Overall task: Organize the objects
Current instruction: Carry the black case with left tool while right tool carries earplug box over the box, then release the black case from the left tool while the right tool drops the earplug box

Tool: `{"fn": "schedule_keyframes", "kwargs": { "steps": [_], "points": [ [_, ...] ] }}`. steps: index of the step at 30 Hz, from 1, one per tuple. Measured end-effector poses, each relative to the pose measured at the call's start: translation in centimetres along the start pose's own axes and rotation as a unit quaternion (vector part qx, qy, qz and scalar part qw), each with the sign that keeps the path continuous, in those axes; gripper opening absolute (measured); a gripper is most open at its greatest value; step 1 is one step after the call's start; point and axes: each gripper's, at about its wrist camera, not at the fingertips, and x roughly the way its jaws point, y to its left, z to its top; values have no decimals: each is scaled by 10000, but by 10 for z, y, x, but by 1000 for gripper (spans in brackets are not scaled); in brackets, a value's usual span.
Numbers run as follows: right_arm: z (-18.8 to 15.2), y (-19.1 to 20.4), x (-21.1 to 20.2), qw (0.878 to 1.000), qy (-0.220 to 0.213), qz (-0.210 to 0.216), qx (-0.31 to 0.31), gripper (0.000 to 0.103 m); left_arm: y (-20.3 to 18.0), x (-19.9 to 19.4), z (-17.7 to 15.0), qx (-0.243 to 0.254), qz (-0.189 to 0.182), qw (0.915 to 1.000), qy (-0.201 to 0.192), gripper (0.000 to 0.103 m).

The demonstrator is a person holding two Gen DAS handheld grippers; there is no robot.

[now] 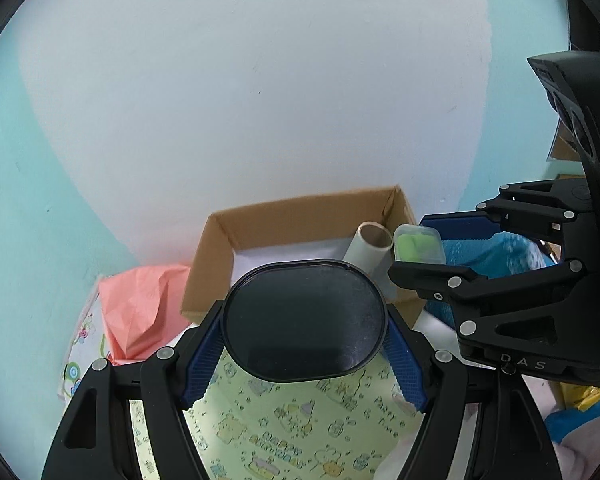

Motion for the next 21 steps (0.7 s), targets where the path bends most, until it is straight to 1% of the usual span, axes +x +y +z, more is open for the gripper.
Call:
{"fn": "schedule_keyframes", "kwargs": {
  "steps": [5, 13, 18, 19, 20, 21],
  "points": [
    [8, -13, 5, 10000, -8, -21, 71, 44, 1, 10, 11, 1, -48, 10000, -78, 76],
    [18, -36, 32, 9992, 54, -72, 386, 44, 17, 43, 25, -172, -185, 9997, 20, 76],
    [21, -47, 40, 9986, 89, -129, 509, 44, 24, 65, 29, -297, -249, 9992, 80, 76],
    [21, -48, 40, 9984, 88, -130, 535, 44, 26, 69, 29, -328, -256, 9991, 109, 81],
    [22, -49, 41, 9984, 88, -142, 545, 44, 28, 71, 28, -362, -245, 9990, 132, 89],
    [22, -49, 42, 9983, 85, -150, 548, 44, 31, 73, 28, -418, -256, 9987, 146, 92]
  ]
}}
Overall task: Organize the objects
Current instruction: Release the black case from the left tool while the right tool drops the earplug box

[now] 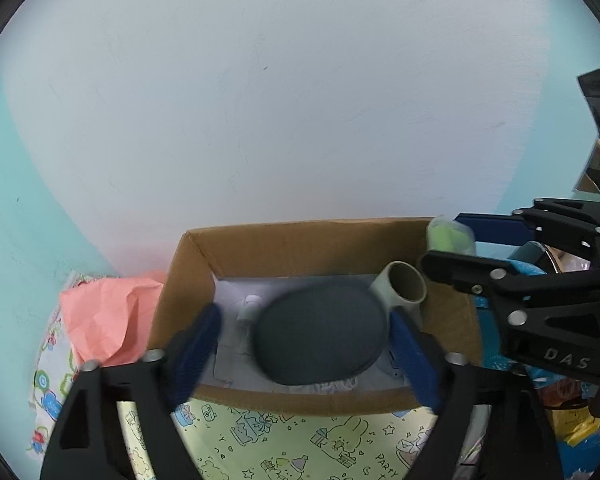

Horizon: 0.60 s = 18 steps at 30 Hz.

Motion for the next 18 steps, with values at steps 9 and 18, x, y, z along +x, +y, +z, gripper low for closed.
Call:
{"fn": "schedule_keyframes", "kwargs": {
  "steps": [9, 18],
  "points": [
    [4, 9, 11, 9999, 73, 43, -95, 44, 6, 8, -10, -26, 145, 9998, 96, 95],
    [8, 32, 11, 9996, 176, -151, -142, 83, 20, -10, -19, -259, 473, 9984, 153, 98]
  ]
}}
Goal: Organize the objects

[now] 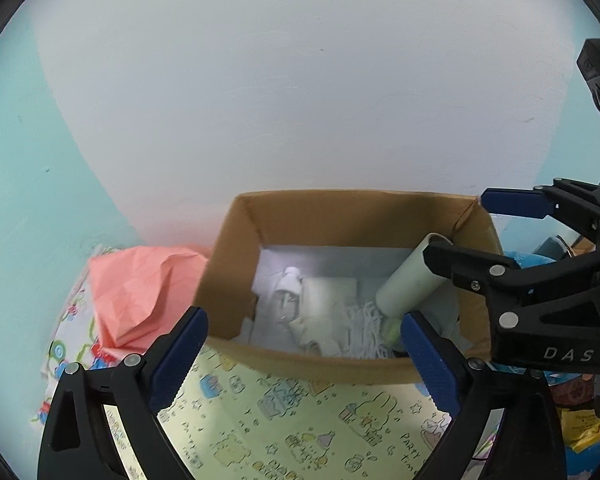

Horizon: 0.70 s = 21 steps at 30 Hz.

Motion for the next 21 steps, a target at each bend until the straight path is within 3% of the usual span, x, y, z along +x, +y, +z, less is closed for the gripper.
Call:
{"fn": "schedule_keyframes", "kwargs": {
  "steps": [8, 21],
  "points": [
    [-2, 23, -17, 9999, -86, 51, -54, 93, 14, -28, -17, -281, 129, 9995, -8, 103],
    [-13, 74, -38, 9995, -131, 218, -194, 94, 33, -76, -59, -829, 359, 9959, -47, 103]
  ]
}}
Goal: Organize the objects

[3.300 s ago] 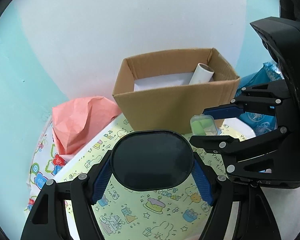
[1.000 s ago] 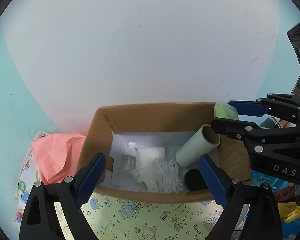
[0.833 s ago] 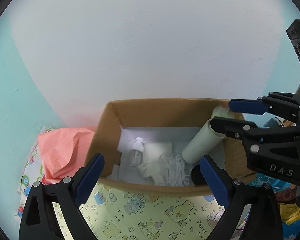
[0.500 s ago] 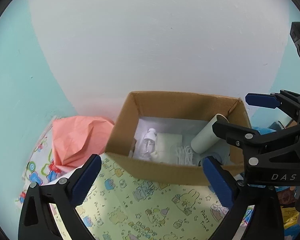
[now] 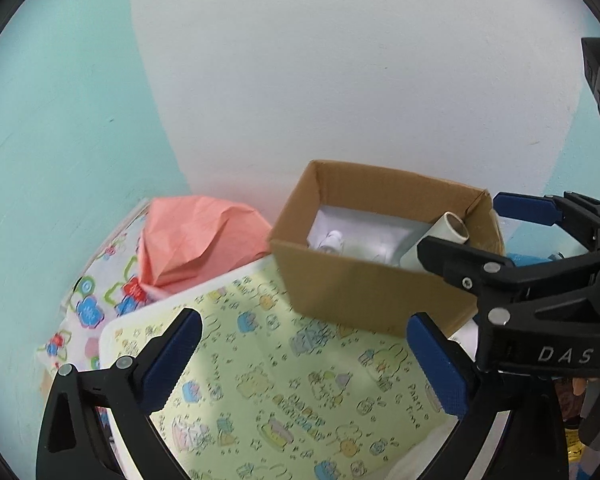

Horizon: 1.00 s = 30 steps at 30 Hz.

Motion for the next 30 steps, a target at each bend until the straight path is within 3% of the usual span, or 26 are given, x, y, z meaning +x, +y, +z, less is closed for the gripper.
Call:
{"fn": "schedule_keyframes", "kwargs": {
  "steps": [7, 14, 18, 24, 30],
  "points": [
    [-3, 23, -8, 9999, -18, 16, -117, 94, 23, -15, -15, -457, 25, 9989, -29, 103],
    [-5, 40, -12, 9999, -59, 30, -151, 94, 37, -28, -33, -592, 118, 9982, -54, 103],
    [-9, 50, -13, 9998, -84, 14, -185, 100, 48, -35, -43, -739, 192, 9971, -62, 103],
    [-16, 62, -13, 9995, -151, 95, -271, 101, 68, -42, -53, -1163, 218, 9929, -94, 103],
    [-18, 66, -9, 9996, -199, 25, -210, 103, 72, -42, -58, -1273, 322, 9913, -83, 103]
  ]
}}
